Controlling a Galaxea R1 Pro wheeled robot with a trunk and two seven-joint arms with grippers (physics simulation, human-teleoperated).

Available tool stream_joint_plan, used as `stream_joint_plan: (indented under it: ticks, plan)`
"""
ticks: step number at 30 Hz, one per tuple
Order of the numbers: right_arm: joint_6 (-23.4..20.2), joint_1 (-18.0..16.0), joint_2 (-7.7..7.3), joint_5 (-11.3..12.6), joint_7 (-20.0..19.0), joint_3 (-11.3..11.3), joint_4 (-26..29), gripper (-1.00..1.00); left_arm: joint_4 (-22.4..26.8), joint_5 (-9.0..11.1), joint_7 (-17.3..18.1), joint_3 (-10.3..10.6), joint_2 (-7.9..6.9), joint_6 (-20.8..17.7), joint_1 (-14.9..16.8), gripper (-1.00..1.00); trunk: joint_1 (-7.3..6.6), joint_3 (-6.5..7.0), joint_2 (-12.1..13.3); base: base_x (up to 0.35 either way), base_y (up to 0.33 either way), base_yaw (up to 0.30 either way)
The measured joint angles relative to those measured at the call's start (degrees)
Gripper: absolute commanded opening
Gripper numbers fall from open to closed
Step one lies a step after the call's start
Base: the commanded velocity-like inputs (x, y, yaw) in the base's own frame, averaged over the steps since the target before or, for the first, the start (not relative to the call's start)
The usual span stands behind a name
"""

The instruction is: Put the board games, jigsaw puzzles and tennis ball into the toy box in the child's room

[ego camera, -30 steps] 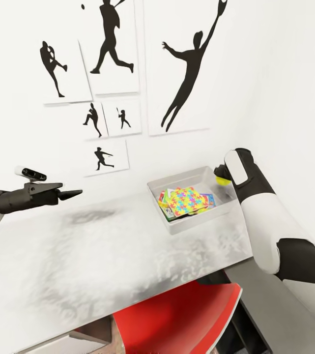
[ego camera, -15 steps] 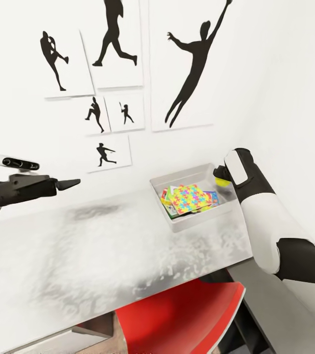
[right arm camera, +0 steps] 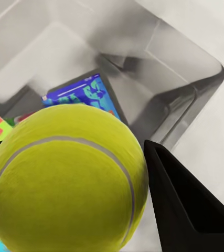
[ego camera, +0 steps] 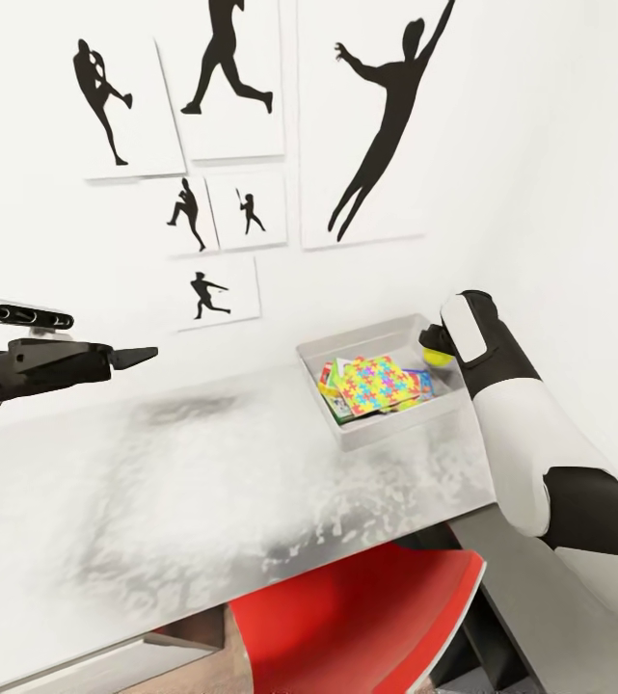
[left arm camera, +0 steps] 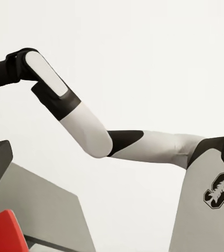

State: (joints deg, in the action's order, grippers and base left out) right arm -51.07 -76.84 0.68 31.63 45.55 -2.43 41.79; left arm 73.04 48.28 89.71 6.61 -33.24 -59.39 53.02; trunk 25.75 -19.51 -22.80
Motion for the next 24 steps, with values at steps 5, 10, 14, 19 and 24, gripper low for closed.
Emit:
stream_joint_plan:
  ticks: [5,10,14,19,24]
  plan:
    - [-0.07,0.0,0.04,0.0,0.0,-0.02,0.0,-1.0,0.08,0.0,0.0,0.01,0.0,0.0,0.0,1.0,0.0,-0.47,0.0,0.0,0.0,-0.064]
    - [0.03,0.0,0.07,0.0,0.04,-0.01,0.0,-1.0,0.1,0.01,0.0,0.0,-0.04,0.0,0.0,1.0,0.0,-0.94,0.0,0.0,0.0,-0.028]
    - [0.1,0.0,0.07,-0.14,0.08,-0.07,0.08,-1.0,0.11,-0.02,0.0,0.0,-0.08,0.0,0.0,1.0,0.0,-1.32,0.0,0.0,0.0,-0.005]
    - [0.19,-0.11,0.03,-0.28,0.17,-0.08,0.5,-1.0,0.11,0.0,0.0,0.0,-0.09,0.0,0.0,1.0,0.0,-1.79,0.0,0.0,0.0,-0.001]
    - [0.4,-0.86,-0.17,-0.36,0.18,-0.02,0.56,-1.0,0.11,-0.03,0.0,-0.02,-0.09,0.0,0.0,1.0,0.0,-2.26,0.0,0.0,0.0,0.0]
